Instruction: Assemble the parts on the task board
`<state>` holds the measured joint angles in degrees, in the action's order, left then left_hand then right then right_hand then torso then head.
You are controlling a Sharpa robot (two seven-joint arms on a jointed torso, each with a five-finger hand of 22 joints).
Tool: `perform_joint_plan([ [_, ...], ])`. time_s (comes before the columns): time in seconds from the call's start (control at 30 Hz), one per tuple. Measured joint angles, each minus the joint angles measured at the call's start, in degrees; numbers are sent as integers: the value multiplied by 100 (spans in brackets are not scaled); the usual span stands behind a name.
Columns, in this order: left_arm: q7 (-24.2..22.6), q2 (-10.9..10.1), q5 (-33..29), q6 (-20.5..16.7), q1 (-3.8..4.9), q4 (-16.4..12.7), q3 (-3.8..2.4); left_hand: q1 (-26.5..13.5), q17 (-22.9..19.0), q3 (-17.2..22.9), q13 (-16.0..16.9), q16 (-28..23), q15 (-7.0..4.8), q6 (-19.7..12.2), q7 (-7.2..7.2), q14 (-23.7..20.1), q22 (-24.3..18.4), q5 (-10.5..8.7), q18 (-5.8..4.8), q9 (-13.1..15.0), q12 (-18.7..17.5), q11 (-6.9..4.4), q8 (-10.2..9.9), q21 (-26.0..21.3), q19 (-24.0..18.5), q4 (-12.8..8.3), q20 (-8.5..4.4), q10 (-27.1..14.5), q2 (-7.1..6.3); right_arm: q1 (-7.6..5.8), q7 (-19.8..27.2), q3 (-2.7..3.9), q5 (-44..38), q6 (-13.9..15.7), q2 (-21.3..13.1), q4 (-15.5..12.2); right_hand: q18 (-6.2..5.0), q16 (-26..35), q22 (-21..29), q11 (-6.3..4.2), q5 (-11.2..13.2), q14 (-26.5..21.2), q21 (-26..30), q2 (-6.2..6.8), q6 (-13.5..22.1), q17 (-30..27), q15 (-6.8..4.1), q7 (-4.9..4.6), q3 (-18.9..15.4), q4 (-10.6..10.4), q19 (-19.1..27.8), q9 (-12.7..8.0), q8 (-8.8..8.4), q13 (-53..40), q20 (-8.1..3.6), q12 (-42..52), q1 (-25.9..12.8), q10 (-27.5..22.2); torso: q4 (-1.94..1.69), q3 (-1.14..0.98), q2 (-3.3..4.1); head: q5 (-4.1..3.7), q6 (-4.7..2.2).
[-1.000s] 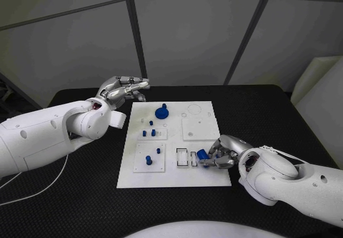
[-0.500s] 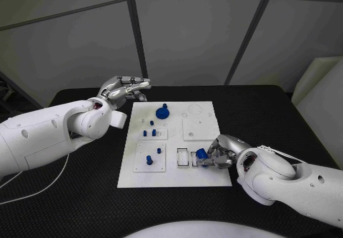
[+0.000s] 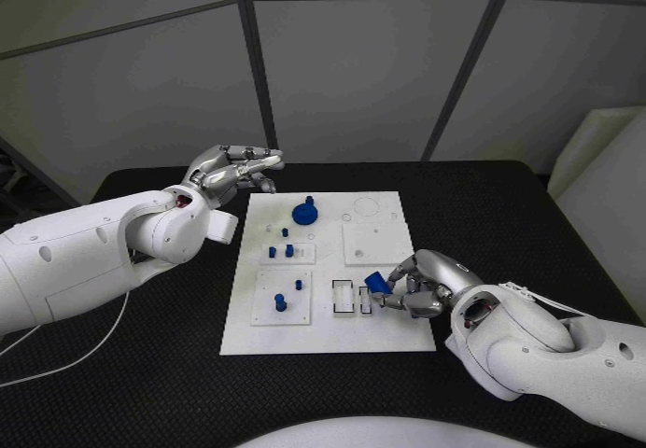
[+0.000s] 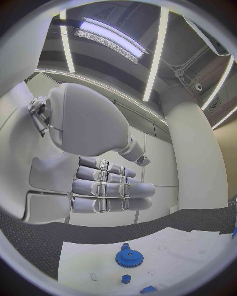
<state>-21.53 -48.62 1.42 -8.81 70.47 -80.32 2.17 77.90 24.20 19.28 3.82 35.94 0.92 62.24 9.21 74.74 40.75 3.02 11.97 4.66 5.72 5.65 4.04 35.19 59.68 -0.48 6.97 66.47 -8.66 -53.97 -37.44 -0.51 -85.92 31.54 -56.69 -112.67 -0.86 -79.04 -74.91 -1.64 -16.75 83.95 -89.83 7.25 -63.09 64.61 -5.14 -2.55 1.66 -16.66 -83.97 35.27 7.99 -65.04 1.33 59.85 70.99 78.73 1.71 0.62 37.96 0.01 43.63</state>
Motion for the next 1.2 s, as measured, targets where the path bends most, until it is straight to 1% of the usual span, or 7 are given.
perform_joint_plan([
  [0.27,2,11,0,12,-5,4,0,0,0,0,0,0,0,0,0,0,0,0,0,0,0,0,0,0,0,0,0,0,0,-3,59,2,146,120,144,3,0,0,0,0,-33,0,0,-37,0,-7,0,0,-1,-1,0,47,-2,61,0,-61,-29,-1,-4,6,3,5,-16],
  [0.37,4,15,0,13,-5,3,0,0,3,0,-1,0,0,0,0,0,-4,0,0,0,0,0,0,0,0,0,0,0,0,-3,58,2,212,82,265,70,0,0,0,1,-33,0,0,-85,-3,-31,0,-3,-2,-1,0,64,-7,62,0,-90,-104,-1,-8,7,8,7,-16],
  [0.67,12,29,0,21,-5,-8,0,0,4,0,-1,0,0,-21,21,0,-4,0,0,0,0,0,0,0,0,0,0,0,0,-3,7,3,330,-80,640,280,0,0,0,-12,-5,6,0,-108,-105,-59,-6,5,-19,-18,0,165,-7,42,0,-90,-299,12,-15,7,17,41,5],
  [0.8,15,31,0,24,-5,-11,0,30,4,0,-1,0,0,-21,21,0,-11,0,0,0,0,0,0,1,0,0,0,0,30,-3,-37,6,316,-157,740,370,1,20,0,-21,-4,7,0,-132,-124,-60,-34,-11,-20,-18,-9,196,-13,15,-32,-90,-323,21,-12,8,17,48,27],
  [1.03,21,41,0,27,-5,-15,0,30,4,0,-1,0,0,-21,21,0,-11,0,0,0,0,0,0,-21,0,0,0,0,30,-3,-116,7,251,-273,860,462,0,22,0,-50,16,-1,0,-130,-208,-60,-41,20,-21,-18,1,260,33,-9,-42,-90,-444,50,-5,4,14,64,44],
  [1.1,22,41,0,28,-5,-16,0,30,4,0,-1,0,0,-21,21,0,-11,0,0,0,0,0,0,-21,-1,0,0,0,30,-3,-135,7,232,-300,874,477,0,22,0,-61,107,7,0,-107,-303,-70,-50,74,-42,-35,1,300,35,-18,-42,-90,-571,61,-5,3,14,70,47],
  [1.2,25,38,0,29,-5,-18,0,30,4,0,-1,0,0,-21,21,0,-11,0,0,0,0,0,0,-21,0,0,0,0,30,-4,-165,8,204,-334,890,497,0,40,0,-62,575,19,0,-73,-376,-88,-62,135,-88,-19,-20,385,61,-17,-64,-90,-744,61,-2,3,12,78,49],
])
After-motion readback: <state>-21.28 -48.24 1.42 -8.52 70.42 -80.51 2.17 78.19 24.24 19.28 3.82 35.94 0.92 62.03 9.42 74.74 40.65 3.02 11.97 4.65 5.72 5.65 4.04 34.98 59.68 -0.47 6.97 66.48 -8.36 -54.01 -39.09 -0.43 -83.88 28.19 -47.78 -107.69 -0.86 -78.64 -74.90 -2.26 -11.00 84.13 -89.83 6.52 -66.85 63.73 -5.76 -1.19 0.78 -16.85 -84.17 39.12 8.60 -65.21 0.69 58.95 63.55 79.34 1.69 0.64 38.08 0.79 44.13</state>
